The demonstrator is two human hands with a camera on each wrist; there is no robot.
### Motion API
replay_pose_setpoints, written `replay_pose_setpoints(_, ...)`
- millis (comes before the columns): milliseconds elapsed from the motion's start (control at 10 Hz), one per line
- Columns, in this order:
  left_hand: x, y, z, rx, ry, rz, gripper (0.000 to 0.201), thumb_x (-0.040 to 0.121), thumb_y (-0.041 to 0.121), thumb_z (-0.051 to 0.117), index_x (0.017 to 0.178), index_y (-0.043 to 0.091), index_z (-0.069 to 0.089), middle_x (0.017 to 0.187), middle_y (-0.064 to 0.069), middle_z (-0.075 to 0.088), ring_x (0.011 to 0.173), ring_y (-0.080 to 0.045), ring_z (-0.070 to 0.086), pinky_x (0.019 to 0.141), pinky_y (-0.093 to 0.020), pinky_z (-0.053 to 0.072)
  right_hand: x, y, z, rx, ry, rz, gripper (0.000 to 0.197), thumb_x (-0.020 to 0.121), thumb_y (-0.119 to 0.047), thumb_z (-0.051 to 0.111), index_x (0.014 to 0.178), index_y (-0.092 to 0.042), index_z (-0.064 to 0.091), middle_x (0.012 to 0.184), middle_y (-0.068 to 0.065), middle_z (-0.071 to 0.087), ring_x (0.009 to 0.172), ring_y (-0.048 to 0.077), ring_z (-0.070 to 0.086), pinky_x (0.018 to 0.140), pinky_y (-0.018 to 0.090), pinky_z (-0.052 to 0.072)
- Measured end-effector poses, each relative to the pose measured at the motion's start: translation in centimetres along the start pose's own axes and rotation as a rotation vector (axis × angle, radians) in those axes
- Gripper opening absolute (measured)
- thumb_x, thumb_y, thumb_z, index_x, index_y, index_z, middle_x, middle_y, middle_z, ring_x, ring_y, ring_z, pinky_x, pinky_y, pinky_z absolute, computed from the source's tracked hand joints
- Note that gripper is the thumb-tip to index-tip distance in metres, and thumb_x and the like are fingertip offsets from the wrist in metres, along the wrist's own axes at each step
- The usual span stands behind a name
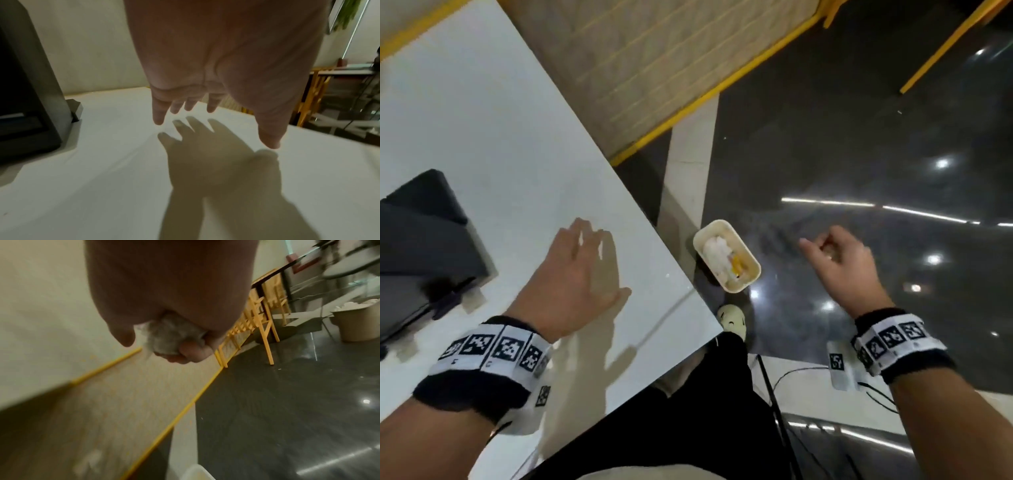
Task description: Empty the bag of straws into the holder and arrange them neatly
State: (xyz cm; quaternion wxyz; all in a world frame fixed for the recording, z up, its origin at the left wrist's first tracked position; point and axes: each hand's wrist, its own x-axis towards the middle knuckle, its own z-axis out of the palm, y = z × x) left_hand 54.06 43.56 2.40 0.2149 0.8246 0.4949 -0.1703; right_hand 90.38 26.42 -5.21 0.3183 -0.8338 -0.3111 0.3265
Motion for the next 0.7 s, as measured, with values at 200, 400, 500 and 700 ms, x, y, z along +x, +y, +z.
replay_pose_setpoints(200, 2.8, -1.0, 0.9, -0.013, 0.021, -0.009, 0.122, 0.053, 0.063, 0.085, 0.155, 0.021, 0.033, 0.155, 0.011, 0.028, 0.143, -0.006, 0.031, 0.114, -0.05, 0.038, 5.5, 9.6, 11.0, -0.067, -0.306, 0.099, 0.037, 0.084, -0.013, 0.059, 0.118, -0.019, 0.045, 0.122, 0.016, 0.052, 0.109, 0.036, 0.057, 0.095, 0.048, 0.049)
replay_pose_setpoints(400, 2.3, -2.9, 2.6, -0.002, 0.043, -0.056, 0.14, 0.042, 0.063, 0.091, 0.161, 0.043, 0.019, 0.172, 0.017, 0.008, 0.159, -0.014, 0.013, 0.122, -0.057, 0.029, 11.5, 14.8, 22.2, -0.292, -0.427, 0.153, 0.07, 0.083, -0.019, 0.069, 0.145, -0.012, 0.036, 0.141, 0.021, 0.047, 0.122, 0.045, 0.055, 0.1, 0.047, 0.05)
replay_pose_setpoints(500, 2.8, -1.3, 2.1, -0.009, 0.035, -0.083, 0.117, 0.06, 0.079, 0.077, 0.155, 0.057, 0.014, 0.168, 0.027, 0.008, 0.155, -0.022, 0.022, 0.116, -0.058, 0.032, 14.1, 17.3, 26.0, -0.258, -0.388, 0.162, 0.088, 0.082, -0.03, 0.078, 0.151, -0.003, 0.03, 0.149, 0.023, 0.041, 0.134, 0.043, 0.043, 0.109, 0.047, 0.04)
replay_pose_setpoints(700, 2.6, -1.8, 2.8, -0.076, 0.118, -0.077, 0.126, 0.056, 0.072, 0.087, 0.157, 0.055, 0.014, 0.169, 0.025, 0.011, 0.156, -0.02, 0.021, 0.115, -0.059, 0.031, 14.9, 20.4, 26.3, -0.186, -0.397, 0.545, 0.068, 0.077, -0.045, 0.068, 0.13, -0.003, 0.06, 0.121, 0.025, 0.067, 0.113, 0.041, 0.063, 0.098, 0.048, 0.051)
